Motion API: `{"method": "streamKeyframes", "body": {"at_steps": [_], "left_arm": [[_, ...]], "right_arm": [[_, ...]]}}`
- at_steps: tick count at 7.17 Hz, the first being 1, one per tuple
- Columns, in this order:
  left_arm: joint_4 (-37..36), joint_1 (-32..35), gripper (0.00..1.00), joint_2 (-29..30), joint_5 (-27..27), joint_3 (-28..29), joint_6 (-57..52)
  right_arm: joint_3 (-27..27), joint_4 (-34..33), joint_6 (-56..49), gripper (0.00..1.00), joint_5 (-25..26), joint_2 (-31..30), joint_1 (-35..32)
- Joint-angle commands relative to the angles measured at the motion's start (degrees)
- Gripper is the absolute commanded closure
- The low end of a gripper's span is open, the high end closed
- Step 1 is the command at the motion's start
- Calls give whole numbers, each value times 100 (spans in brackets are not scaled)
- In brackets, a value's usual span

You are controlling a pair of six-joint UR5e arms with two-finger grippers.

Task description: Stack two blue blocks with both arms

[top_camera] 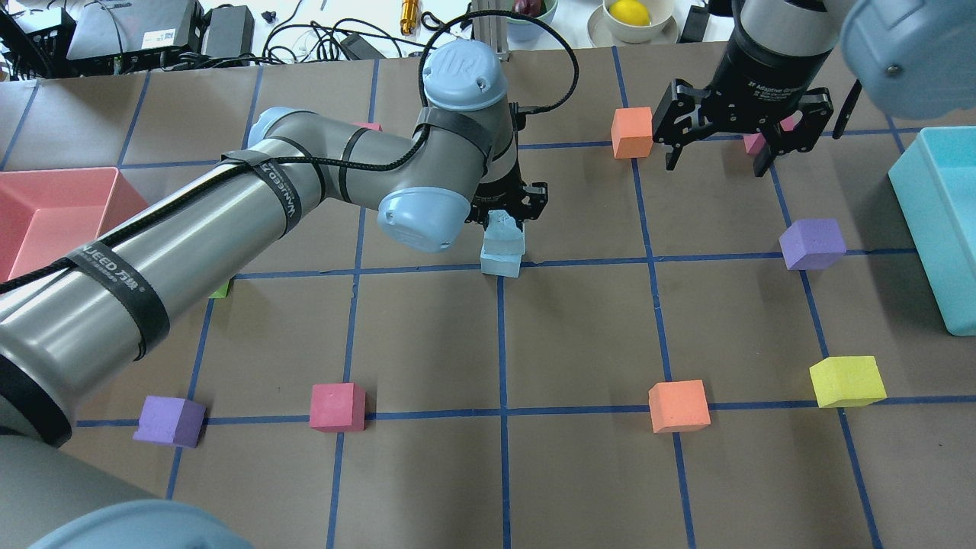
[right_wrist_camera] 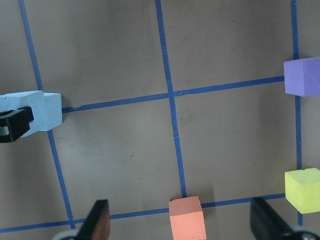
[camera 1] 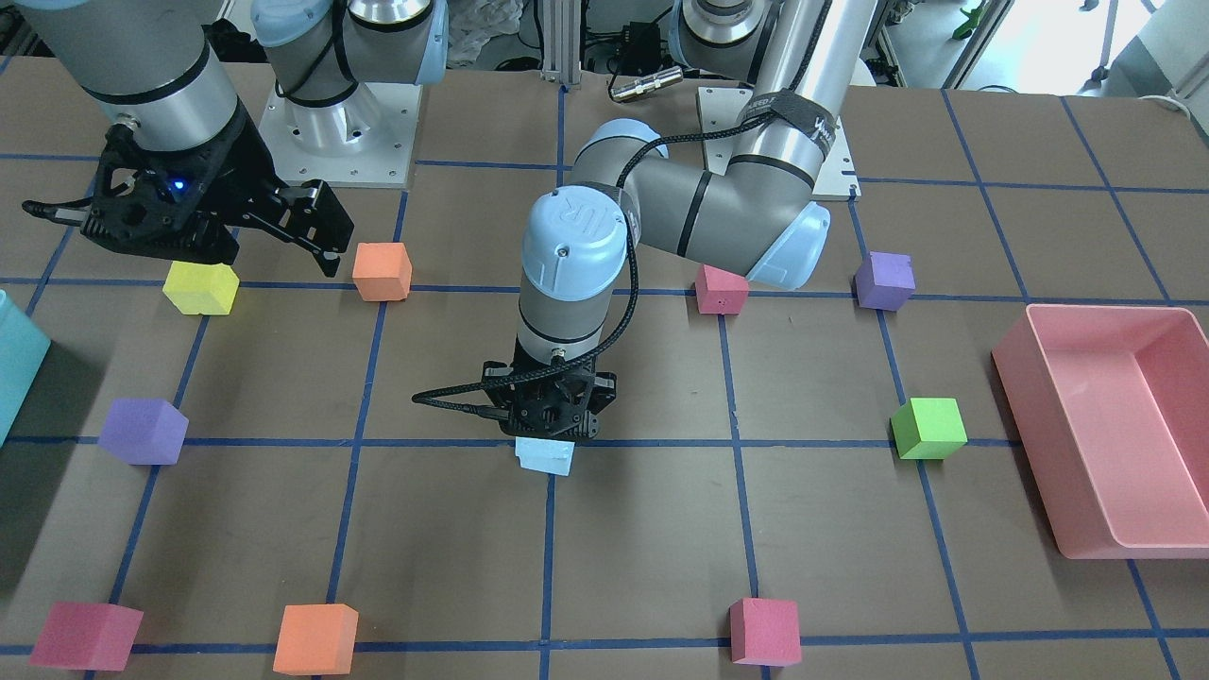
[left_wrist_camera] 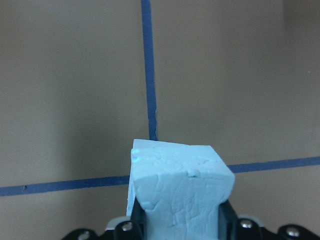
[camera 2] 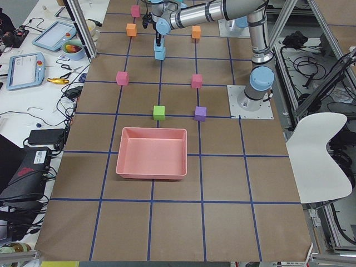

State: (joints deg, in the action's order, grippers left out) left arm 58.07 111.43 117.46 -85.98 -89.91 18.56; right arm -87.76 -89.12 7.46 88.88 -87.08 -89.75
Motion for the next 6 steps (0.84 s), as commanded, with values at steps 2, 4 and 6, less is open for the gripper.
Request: {"method": "streamKeyframes", "body": {"at_steps": [2,4,6], "left_arm": [[-32,-7,91,14,-94,-79,7],[-41,2,1,49,-51,-79,51],[-50,-15,0,-133,-85,0,7]], "right_arm": [[22,18,-16,0,76,-37,1],[5,18,-16,0,33,-38,-8],[-4,18,-252,0,77,-37,1]]}}
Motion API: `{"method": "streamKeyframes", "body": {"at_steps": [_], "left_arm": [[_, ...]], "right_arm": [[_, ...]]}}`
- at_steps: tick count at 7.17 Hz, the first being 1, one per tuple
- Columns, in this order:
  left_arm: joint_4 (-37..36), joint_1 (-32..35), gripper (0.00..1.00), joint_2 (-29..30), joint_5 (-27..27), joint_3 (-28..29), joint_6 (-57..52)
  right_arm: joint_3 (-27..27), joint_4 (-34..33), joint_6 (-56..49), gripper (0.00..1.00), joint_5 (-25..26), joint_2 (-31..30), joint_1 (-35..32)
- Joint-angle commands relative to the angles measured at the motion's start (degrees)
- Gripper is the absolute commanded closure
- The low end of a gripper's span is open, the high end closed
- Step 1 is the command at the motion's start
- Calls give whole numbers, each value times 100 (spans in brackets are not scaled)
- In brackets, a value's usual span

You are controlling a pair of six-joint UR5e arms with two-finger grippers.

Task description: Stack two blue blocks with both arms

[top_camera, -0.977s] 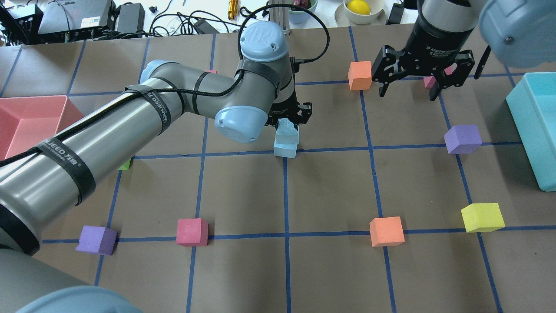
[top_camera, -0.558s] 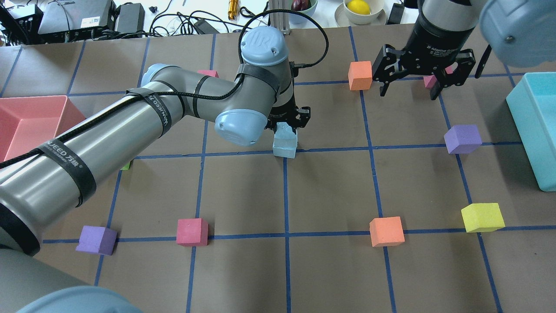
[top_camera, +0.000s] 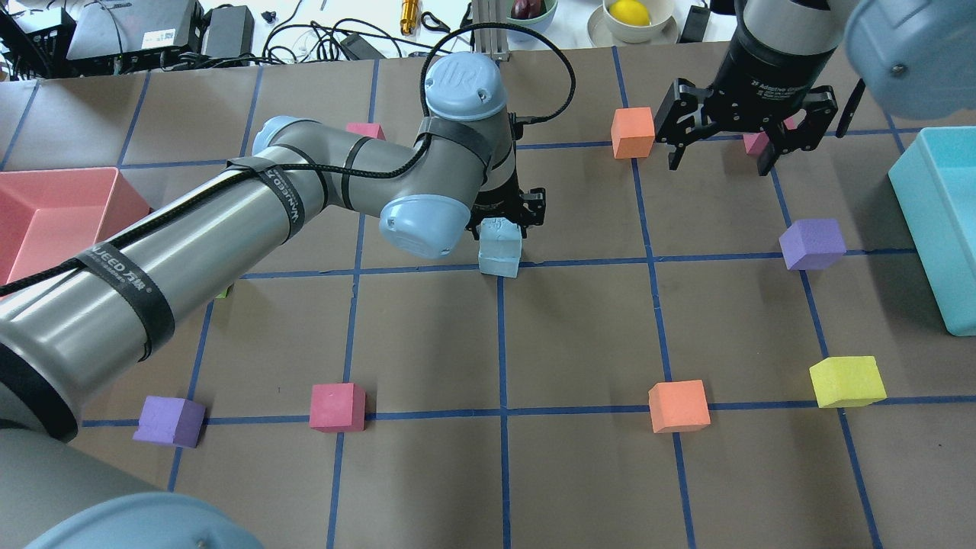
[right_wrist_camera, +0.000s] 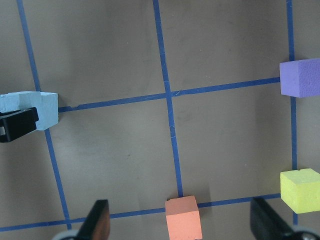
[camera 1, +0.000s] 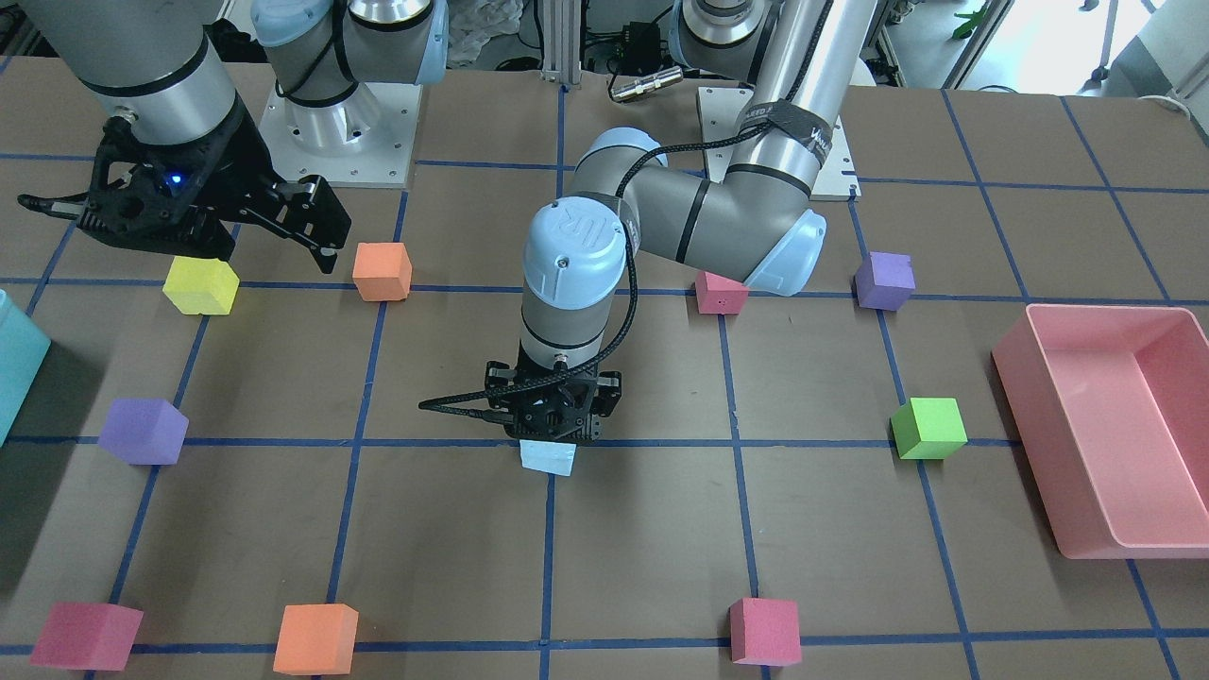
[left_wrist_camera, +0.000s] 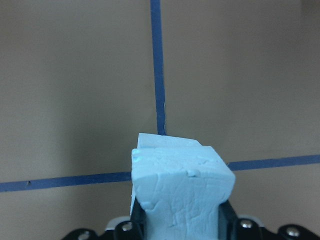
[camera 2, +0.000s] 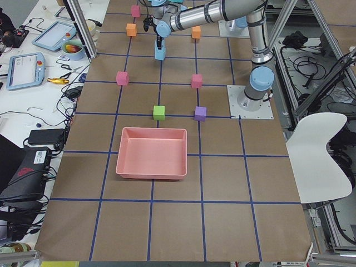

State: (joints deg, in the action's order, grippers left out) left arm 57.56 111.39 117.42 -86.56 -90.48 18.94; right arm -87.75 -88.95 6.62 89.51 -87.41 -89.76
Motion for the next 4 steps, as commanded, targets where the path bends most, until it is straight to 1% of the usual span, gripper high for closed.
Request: {"method": "streamKeyframes", "body": {"at_steps": [1,2,3,4], "left_arm": [[96,-73,0,-367,-80,-13,-74],[350,-309,0,-648,-98,56,-92],[805,-659,0,-1059,-107,48,-405],[1314,-1176,0,-1507,-307,57,-1348]], "right_arm": [[-5,-8,-283,0,13,4,2],[-5,-9,-284,0,13,5,-6],[-5,-9,-284,0,31,5,2],[-5,-9,-284,0,31,5,2]]}}
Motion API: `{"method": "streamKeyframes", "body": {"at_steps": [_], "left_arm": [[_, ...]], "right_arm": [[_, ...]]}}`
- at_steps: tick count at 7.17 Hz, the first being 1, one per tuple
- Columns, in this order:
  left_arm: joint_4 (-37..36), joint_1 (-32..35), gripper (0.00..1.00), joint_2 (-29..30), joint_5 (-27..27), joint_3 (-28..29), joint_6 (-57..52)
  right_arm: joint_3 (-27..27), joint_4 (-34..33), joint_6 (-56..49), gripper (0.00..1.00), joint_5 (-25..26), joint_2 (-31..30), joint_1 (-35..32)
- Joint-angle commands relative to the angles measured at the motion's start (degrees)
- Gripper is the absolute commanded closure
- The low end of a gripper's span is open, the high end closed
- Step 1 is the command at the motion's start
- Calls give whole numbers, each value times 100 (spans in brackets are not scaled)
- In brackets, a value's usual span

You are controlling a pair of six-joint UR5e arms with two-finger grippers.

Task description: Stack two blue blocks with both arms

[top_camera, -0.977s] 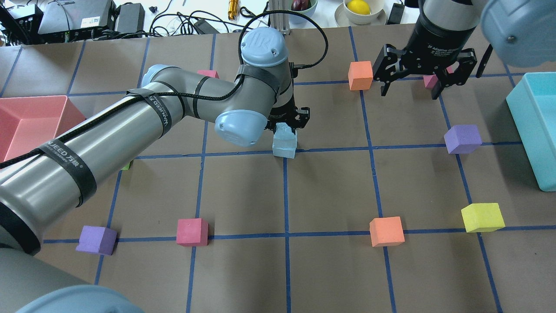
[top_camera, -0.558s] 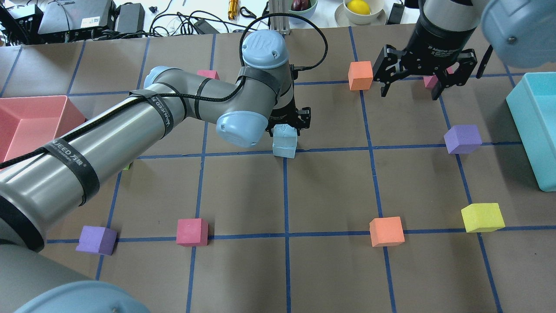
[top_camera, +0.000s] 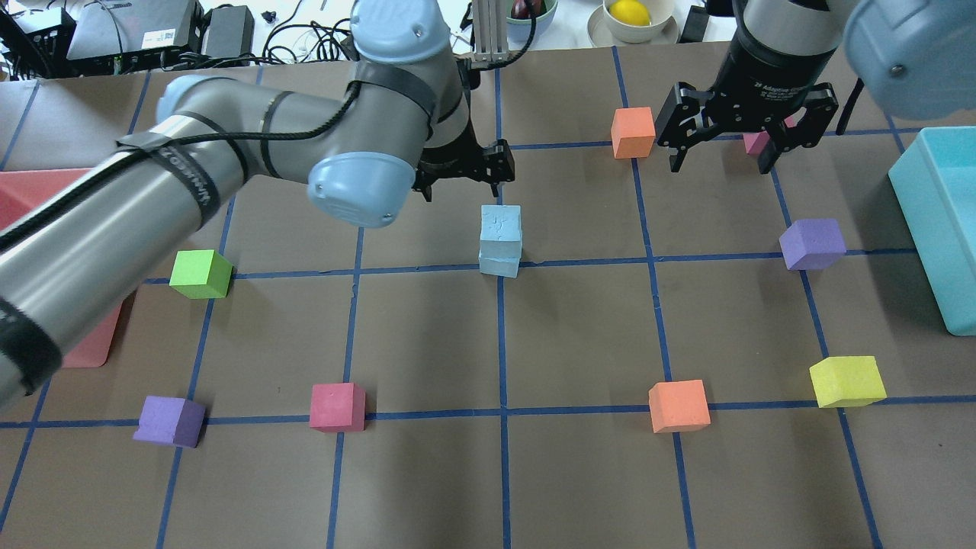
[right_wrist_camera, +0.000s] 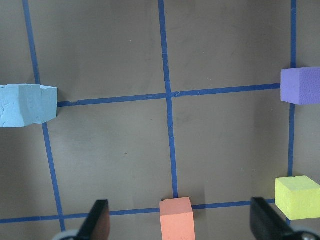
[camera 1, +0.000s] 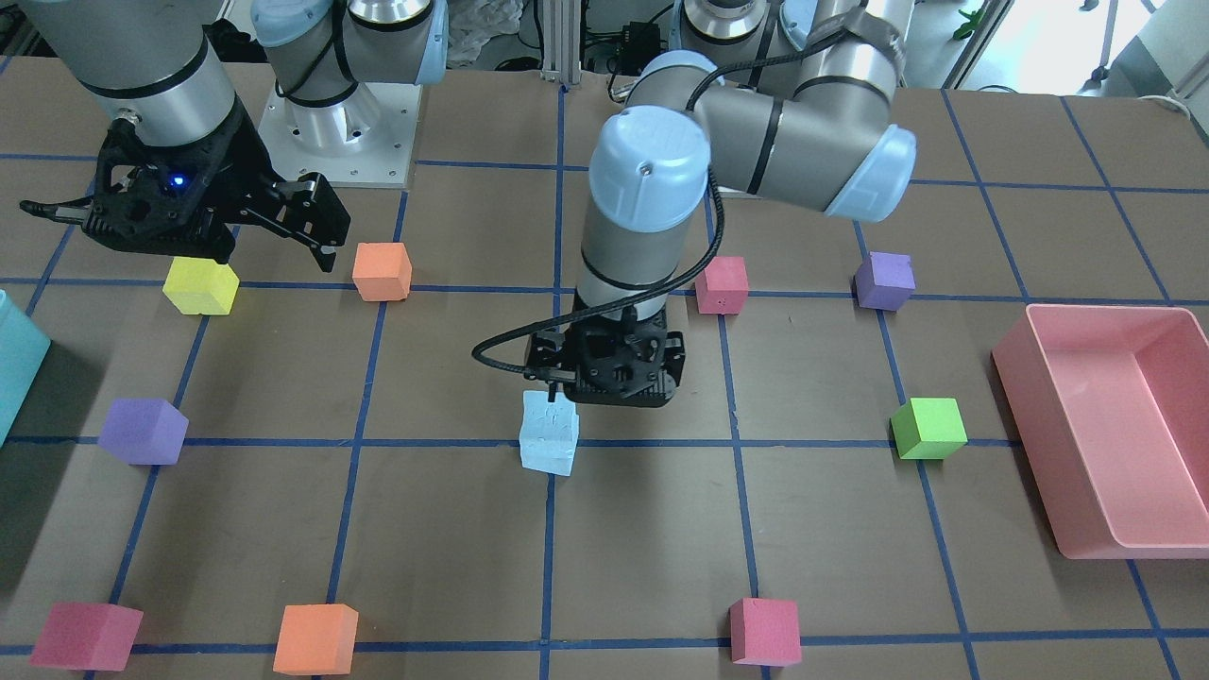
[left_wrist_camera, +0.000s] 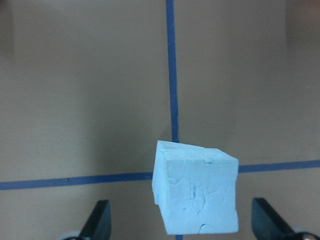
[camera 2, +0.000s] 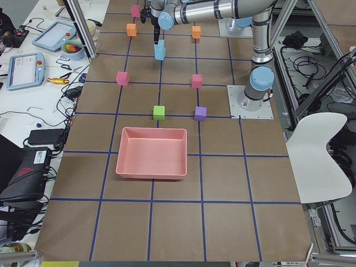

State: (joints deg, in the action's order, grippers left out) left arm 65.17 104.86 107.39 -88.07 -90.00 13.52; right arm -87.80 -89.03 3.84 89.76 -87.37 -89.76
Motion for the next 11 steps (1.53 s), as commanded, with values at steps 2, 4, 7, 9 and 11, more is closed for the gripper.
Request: {"method": "streamKeyframes", "body": {"at_steps": [2,4,7,9,11], "left_arm": [[1250,-1639,0,-1304,-167,0,-2267],[1752,-1671,0,-1912,-202,-87,-2031],[1666,-1732,0,-1905,-184,-79,-1792],[1735,-1767,0,-1932,-202,-18,-1721],[2157,-1793,0,-1950,-202,105,-1284]], "right_arm": [[0,0,-6,0,6,0,2],[0,0,-6,0,6,0,2],[0,0,-6,0,15,0,11],[-9,8,-6,0,15,0,2],[-9,26,-15,0,24,0,2]]}}
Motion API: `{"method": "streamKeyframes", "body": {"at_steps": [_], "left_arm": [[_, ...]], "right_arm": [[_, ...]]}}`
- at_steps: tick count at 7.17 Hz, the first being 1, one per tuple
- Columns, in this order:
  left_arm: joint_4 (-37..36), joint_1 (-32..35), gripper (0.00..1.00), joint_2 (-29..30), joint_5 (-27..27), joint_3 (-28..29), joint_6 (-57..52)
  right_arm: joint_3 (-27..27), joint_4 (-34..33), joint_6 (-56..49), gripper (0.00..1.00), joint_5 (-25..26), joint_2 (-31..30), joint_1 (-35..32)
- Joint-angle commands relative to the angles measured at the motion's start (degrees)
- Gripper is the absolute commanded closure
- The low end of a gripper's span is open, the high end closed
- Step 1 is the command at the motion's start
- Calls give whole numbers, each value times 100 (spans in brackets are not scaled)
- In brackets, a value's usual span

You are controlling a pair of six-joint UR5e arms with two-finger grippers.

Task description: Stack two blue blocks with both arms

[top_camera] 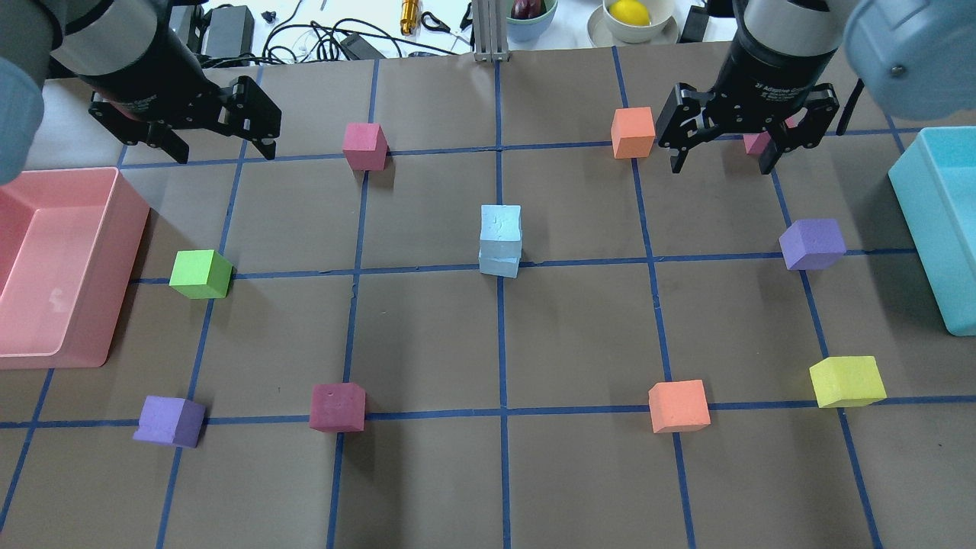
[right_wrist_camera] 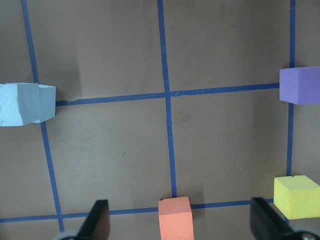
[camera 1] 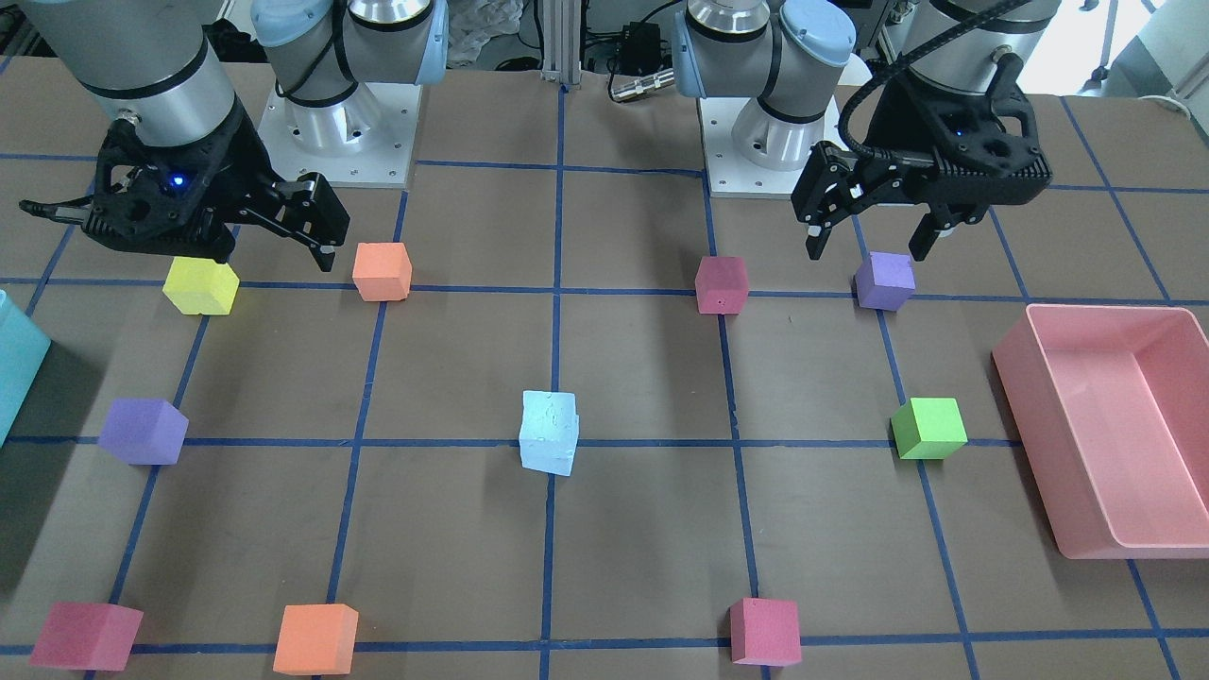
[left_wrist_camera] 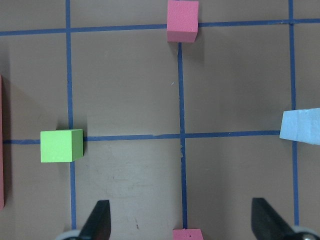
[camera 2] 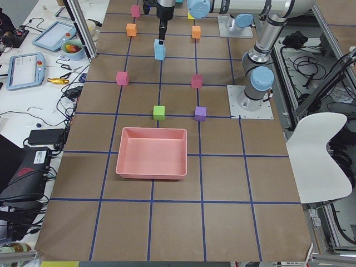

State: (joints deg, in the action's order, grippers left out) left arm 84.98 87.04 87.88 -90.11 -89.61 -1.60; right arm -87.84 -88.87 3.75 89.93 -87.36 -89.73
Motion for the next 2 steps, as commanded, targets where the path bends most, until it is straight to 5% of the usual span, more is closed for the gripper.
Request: {"method": "streamKeyframes", "body": {"at_steps": [1,2], "left_arm": [[177,-12,0,9,63,84,248],[177,-3,0,44,72,84,248]], "right_arm": [[-5,10,-6,0,-2,0,0],[-5,-8,-6,0,-2,0,0]]}}
